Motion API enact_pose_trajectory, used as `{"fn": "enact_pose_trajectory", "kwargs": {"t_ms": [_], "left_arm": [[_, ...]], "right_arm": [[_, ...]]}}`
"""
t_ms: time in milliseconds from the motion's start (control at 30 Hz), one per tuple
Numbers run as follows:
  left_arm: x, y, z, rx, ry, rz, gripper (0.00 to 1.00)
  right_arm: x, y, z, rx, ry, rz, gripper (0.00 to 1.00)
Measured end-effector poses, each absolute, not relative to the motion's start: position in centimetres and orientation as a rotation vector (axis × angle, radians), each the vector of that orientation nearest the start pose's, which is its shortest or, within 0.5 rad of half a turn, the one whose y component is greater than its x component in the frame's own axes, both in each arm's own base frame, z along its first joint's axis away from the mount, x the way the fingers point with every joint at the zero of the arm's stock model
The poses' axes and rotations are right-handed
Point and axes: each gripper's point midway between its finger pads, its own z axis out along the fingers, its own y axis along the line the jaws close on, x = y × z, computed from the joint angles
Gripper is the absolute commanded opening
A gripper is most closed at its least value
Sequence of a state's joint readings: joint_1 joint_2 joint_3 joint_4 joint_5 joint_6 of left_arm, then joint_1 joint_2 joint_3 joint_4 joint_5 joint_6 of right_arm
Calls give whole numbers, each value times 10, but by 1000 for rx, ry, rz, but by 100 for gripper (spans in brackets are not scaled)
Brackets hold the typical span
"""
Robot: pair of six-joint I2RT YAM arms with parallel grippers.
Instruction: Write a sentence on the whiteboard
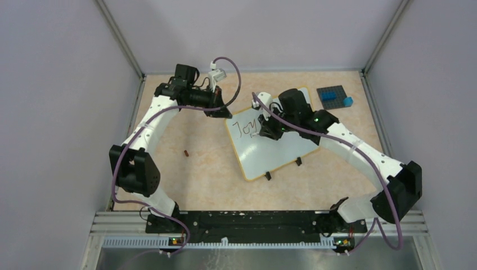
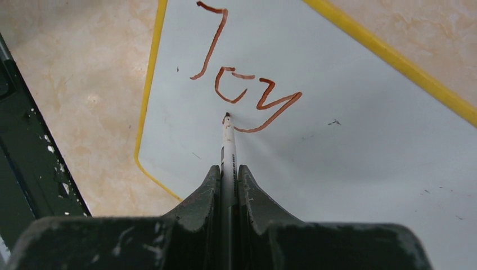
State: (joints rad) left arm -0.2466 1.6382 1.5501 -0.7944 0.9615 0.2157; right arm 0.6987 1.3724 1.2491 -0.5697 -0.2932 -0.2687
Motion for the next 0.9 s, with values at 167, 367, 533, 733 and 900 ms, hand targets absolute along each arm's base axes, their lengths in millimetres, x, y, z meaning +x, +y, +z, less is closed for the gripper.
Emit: {"fn": "enact_pose_trajectory", "kwargs": {"t_ms": [167, 367, 533, 733, 900], "left_arm": [[326, -225, 249, 915, 2068, -1175, 0], [325, -226, 249, 926, 2063, -1171, 0], [326, -226, 248, 944, 2060, -1162, 0], [331, -226, 246, 955, 2059, -1145, 0], [331, -227, 249, 961, 2061, -1135, 7]], "right_arm": [[270, 281, 231, -1183, 1911, 572, 0], [264, 274, 245, -1162, 1895, 595, 0], [262, 257, 261, -1118, 1880, 594, 0], [256, 246, 275, -1088, 1859, 606, 0], [256, 244, 276, -1078, 1865, 637, 0]]}}
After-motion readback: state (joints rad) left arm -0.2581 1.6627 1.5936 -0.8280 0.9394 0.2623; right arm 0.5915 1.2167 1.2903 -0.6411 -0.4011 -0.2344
